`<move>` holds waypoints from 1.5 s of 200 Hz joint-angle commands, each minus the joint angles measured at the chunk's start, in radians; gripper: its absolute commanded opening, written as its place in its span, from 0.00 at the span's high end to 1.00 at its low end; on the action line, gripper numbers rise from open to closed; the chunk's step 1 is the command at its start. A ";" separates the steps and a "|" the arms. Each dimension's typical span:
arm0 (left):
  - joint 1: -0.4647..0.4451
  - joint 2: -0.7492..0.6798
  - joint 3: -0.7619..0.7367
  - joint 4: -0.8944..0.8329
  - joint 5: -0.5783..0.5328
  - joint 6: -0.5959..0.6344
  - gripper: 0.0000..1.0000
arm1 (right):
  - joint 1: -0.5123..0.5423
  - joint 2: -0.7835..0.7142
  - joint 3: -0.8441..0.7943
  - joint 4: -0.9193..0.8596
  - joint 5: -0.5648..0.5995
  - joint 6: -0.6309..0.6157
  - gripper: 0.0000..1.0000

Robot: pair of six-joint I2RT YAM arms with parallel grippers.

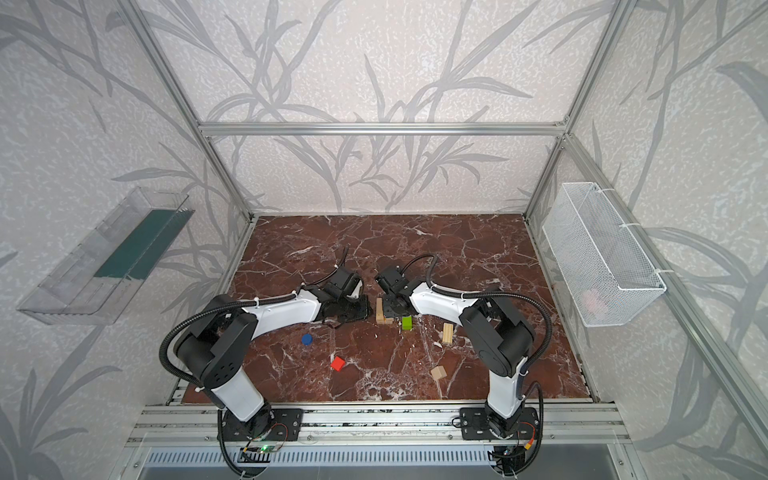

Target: Build the wood block tower

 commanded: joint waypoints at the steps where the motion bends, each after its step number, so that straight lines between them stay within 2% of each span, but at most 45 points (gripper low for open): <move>1: 0.005 0.019 0.033 0.004 0.016 0.013 0.79 | -0.003 0.002 0.020 0.006 -0.009 -0.006 0.87; 158: 0.004 0.013 0.050 -0.022 0.009 0.019 0.82 | -0.003 -0.126 -0.025 -0.004 0.021 0.005 0.87; 251: 0.004 -0.177 -0.006 -0.104 -0.090 0.032 0.82 | 0.001 -0.304 -0.106 -0.052 0.010 -0.044 0.86; 300: -0.012 -0.325 -0.092 -0.129 -0.126 0.032 0.82 | 0.005 -0.393 -0.168 -0.165 0.044 -0.045 0.74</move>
